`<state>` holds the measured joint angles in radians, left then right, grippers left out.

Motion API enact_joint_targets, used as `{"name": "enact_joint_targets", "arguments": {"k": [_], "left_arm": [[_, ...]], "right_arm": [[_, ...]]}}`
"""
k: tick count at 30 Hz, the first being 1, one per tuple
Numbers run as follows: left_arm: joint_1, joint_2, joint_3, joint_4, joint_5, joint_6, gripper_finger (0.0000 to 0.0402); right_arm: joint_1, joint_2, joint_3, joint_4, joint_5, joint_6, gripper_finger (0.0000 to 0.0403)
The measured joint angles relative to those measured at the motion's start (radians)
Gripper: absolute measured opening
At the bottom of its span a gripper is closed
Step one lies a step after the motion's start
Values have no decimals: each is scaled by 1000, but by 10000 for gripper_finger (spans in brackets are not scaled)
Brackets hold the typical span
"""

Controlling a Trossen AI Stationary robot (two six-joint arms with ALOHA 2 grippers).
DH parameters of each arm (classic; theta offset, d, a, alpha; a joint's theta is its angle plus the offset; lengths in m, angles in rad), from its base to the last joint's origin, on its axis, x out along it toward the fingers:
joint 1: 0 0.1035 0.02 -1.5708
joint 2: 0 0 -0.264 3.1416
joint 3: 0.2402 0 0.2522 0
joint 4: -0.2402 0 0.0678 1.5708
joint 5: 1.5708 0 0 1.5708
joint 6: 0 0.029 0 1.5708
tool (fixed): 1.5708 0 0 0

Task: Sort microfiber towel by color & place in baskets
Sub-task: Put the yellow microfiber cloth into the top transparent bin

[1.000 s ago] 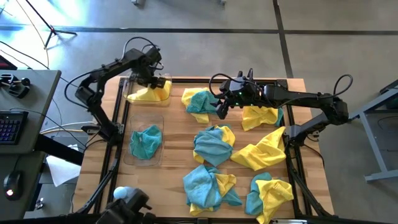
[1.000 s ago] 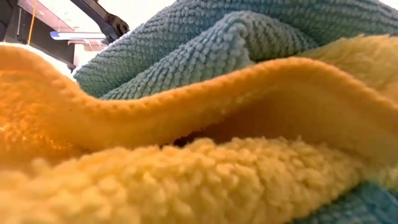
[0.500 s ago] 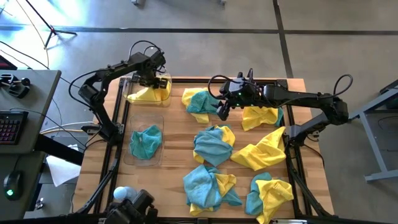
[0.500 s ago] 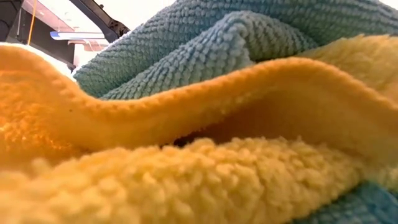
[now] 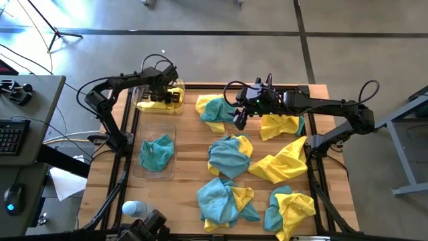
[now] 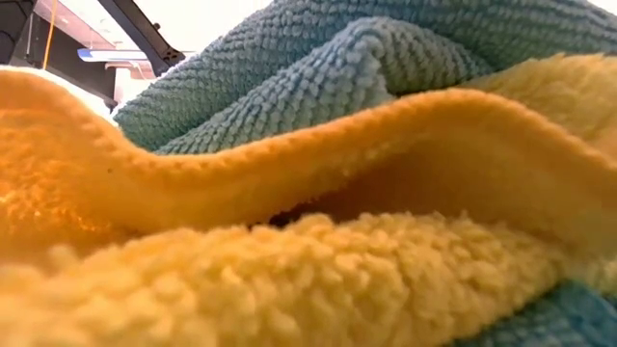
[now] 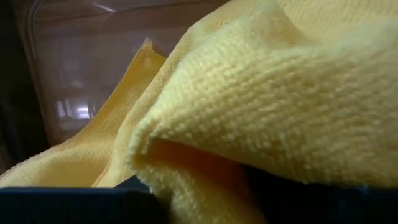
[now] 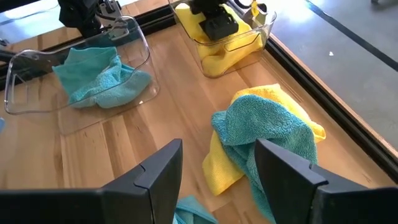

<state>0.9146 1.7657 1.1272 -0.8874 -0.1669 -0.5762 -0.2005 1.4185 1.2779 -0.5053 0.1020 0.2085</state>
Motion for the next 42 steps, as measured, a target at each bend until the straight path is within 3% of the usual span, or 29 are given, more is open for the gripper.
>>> {"name": "enact_joint_targets", "arguments": {"k": [20, 32, 42], "left_arm": [[-10, -39, -3, 36, 25, 37, 140], [-10, -115, -2, 110, 27, 32, 195], [-10, -116, -1, 130, 39, 29, 200]], "right_arm": [[4, 0, 0, 0, -7, 48, 195], [11, 0, 0, 1, -7, 56, 195], [11, 0, 0, 1, 4, 27, 195]]}}
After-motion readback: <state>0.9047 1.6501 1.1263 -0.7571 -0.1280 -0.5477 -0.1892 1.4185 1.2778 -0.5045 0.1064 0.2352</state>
